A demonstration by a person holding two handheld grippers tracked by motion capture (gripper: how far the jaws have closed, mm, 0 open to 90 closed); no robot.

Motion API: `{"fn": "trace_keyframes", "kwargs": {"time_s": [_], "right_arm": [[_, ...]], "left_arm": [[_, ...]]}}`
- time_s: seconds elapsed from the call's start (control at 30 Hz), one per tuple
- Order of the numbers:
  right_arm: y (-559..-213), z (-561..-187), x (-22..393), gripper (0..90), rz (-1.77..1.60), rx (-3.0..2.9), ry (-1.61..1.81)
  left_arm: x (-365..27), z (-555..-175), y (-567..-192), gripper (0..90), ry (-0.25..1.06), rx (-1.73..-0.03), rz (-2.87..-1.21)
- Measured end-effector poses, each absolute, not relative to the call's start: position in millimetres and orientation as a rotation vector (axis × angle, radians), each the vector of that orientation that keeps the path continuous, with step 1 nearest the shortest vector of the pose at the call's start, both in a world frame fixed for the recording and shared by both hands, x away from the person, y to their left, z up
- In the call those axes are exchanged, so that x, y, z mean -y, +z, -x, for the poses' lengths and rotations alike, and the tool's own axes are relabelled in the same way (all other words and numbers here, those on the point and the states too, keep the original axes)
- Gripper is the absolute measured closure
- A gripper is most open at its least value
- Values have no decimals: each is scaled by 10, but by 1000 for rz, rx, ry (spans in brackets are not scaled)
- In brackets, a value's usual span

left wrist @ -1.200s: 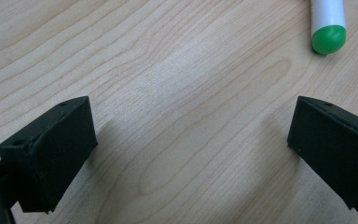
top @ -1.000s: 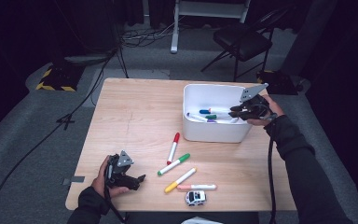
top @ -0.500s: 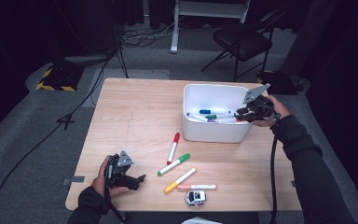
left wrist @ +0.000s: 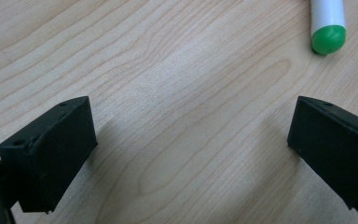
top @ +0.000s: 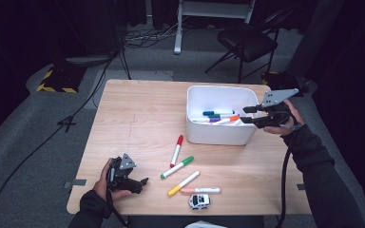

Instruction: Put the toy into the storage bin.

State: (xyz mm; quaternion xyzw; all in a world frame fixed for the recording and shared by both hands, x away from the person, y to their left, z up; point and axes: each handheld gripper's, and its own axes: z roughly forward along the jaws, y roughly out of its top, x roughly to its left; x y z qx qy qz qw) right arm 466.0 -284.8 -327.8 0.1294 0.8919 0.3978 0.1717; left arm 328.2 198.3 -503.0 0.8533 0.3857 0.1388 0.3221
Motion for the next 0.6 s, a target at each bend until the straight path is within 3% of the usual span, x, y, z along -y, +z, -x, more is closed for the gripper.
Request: {"fn": "trace_keyframes", "kwargs": {"time_s": [0.27, 0.6], "right_arm": [[-3355, -4177, 2713, 559, -196, -2514, 1315], [-4169, -3773, 2413, 584, -108, -2701, 1316]], "left_arm": [[-1983, -3282, -5029, 13, 365, -1012, -2241], [-1983, -3282, -5030, 13, 365, -1013, -2241]]}}
